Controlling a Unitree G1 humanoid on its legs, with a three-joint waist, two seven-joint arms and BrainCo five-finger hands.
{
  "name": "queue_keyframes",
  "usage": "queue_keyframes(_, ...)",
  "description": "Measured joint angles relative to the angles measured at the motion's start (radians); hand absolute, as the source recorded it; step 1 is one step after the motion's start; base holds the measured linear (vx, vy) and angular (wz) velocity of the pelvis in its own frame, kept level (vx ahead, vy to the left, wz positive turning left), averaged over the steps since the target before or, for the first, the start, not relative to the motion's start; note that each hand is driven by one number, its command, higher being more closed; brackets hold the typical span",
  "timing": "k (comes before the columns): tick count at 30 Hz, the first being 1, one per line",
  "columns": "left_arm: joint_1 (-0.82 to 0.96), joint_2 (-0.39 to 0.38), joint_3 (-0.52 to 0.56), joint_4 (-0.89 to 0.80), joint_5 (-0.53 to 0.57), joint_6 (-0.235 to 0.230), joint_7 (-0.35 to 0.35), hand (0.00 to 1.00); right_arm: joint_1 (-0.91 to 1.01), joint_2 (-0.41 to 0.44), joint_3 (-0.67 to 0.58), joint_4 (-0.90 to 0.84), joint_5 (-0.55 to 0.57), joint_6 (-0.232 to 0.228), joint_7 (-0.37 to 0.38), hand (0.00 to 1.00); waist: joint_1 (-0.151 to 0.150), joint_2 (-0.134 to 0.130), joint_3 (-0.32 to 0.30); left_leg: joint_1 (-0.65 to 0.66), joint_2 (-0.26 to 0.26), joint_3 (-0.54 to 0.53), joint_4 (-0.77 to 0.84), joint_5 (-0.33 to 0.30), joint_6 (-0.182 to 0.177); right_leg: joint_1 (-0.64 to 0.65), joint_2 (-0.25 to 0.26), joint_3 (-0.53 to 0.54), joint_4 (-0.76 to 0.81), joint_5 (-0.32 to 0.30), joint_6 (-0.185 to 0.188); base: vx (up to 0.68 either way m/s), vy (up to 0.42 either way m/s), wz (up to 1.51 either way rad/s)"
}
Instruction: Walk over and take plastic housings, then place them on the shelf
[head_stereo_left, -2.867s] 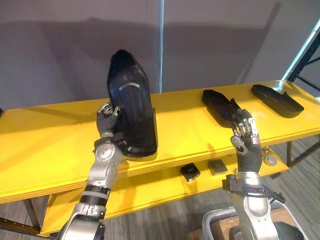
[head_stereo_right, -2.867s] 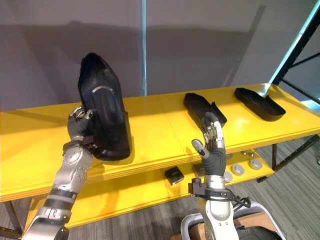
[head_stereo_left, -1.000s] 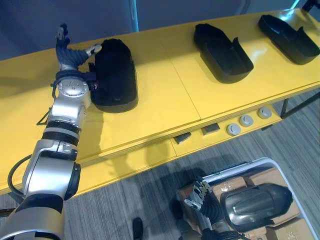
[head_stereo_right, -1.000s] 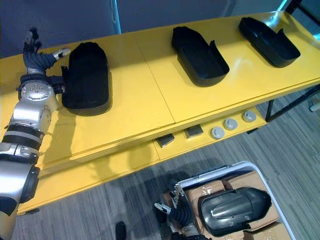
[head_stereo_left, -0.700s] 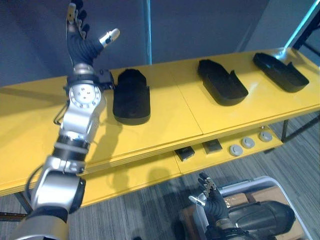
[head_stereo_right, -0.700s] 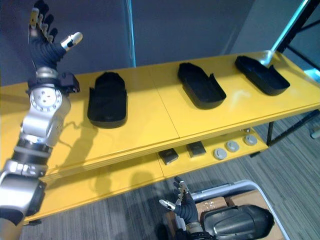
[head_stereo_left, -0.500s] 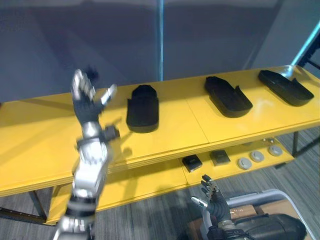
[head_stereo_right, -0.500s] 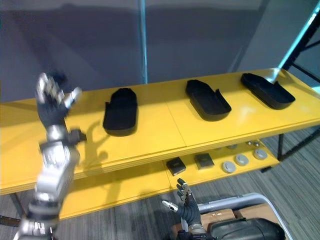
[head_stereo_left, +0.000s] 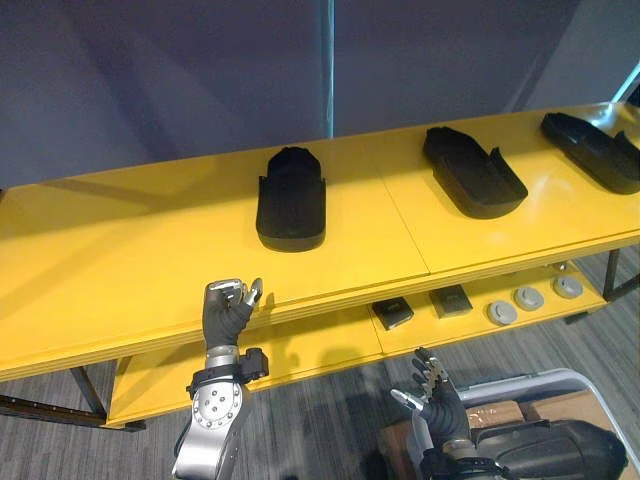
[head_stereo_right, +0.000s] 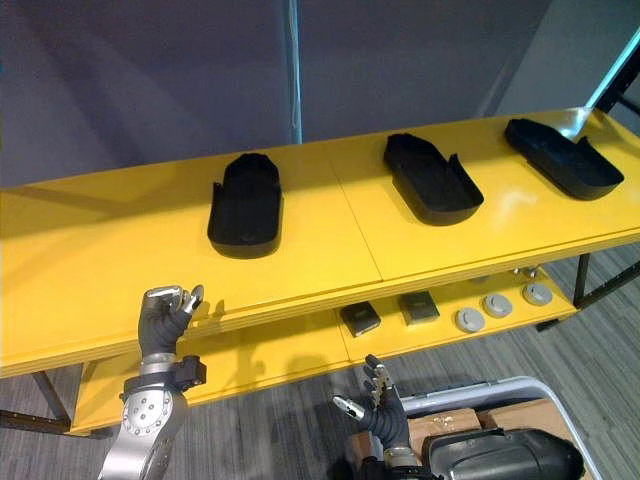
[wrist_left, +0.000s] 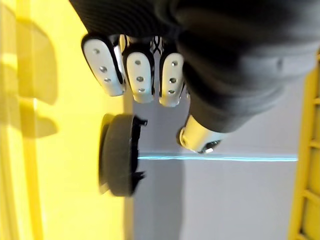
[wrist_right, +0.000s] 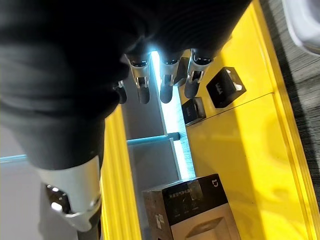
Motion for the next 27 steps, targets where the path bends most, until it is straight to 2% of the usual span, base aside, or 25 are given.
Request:
queue_keyframes(3, -0.142, 0.033, 0.002, 0.111, -0.013, -0.005, 0.002, 1.0, -0.009, -0.001, 0.003, 0.0, 0.0, -0.001, -0.012, 0.0, 0.001, -0.001, 0.021, -0.017, 0.004, 0.018, 0.0, -0.001, -0.001, -0.025, 0.003, 0.019, -0.001, 0.006, -0.002, 0.03, 0.019, -0.16)
queue_keyframes(9, -0.371, 0.097, -0.028, 0.29, -0.05, -0.006, 0.009, 1.0, -0.035, -0.002, 0.008, 0.0, 0.0, -0.003, -0.028, 0.0, -0.016, -0.003, 0.063, -0.018, 0.011, 0.052, 0.001, -0.002, -0.002, -0.038, 0.011, 0.051, -0.003, 0.009, -0.004, 0.04, 0.017, -0.14)
queue_keyframes(10, -0.396, 0.106, -0.029, 0.316, -0.059, -0.006, 0.01, 1.0, -0.039, -0.002, 0.018, 0.0, 0.0, -0.004, -0.028, 0.0, -0.027, -0.004, 0.068, -0.018, 0.012, 0.056, 0.001, -0.002, -0.002, -0.038, 0.012, 0.051, -0.004, 0.009, -0.004, 0.05, 0.016, -0.1)
queue_keyframes(13, -0.436, 0.11, -0.03, 0.364, -0.077, -0.005, 0.017, 1.0, -0.039, -0.002, 0.023, 0.0, 0.001, -0.008, -0.027, 0.0, -0.037, -0.005, 0.083, -0.015, 0.012, 0.071, 0.001, -0.002, -0.002, -0.038, 0.013, 0.057, -0.004, 0.009, -0.004, 0.03, 0.02, -0.07)
queue_keyframes(23, -0.545, 0.154, -0.031, 0.485, -0.122, -0.018, 0.015, 1.0, -0.039, -0.003, 0.044, 0.0, 0.002, -0.012, -0.027, 0.0, -0.037, -0.009, 0.106, -0.013, 0.014, 0.078, 0.003, -0.004, -0.003, -0.038, 0.017, 0.074, -0.005, 0.017, -0.007, 0.0, 0.011, -0.02)
queue_keyframes(24, -0.55, 0.154, -0.031, 0.492, -0.127, -0.019, 0.014, 0.0, -0.039, -0.002, 0.044, 0.0, 0.002, -0.012, -0.027, 0.0, -0.037, -0.009, 0.107, -0.013, 0.014, 0.078, 0.004, -0.004, -0.003, -0.038, 0.017, 0.074, -0.005, 0.017, -0.007, 0.01, 0.033, -0.02)
queue_keyframes(27, -0.541, 0.154, -0.03, 0.469, -0.165, -0.021, 0.016, 0.0, -0.041, -0.003, 0.042, 0.0, 0.002, -0.012, -0.028, 0.0, -0.038, -0.009, 0.108, -0.01, 0.014, 0.081, 0.004, -0.004, -0.003, -0.037, 0.017, 0.076, -0.005, 0.02, -0.006, 0.02, 0.034, -0.04)
